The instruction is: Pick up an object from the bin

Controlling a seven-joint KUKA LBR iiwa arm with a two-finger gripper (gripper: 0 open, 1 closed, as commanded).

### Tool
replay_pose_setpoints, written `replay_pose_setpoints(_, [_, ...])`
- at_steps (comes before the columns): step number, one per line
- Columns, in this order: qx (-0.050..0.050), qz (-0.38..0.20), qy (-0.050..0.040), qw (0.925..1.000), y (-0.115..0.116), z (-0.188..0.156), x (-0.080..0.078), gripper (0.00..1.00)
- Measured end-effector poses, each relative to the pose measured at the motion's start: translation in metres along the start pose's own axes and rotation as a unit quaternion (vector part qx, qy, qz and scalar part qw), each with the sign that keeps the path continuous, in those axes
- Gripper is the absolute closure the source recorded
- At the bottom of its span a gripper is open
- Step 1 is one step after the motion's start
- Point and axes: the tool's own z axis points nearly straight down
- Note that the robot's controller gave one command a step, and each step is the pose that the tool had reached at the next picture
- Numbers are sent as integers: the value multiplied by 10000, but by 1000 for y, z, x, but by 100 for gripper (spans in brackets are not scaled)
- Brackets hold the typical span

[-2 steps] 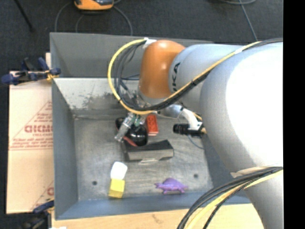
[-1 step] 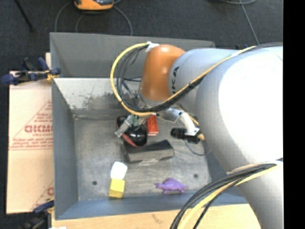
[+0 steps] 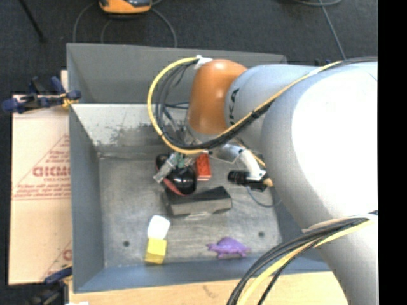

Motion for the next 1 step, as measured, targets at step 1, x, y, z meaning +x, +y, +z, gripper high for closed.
replay_pose_setpoints(1, [15,-7,5,10000,0,-2,0,100])
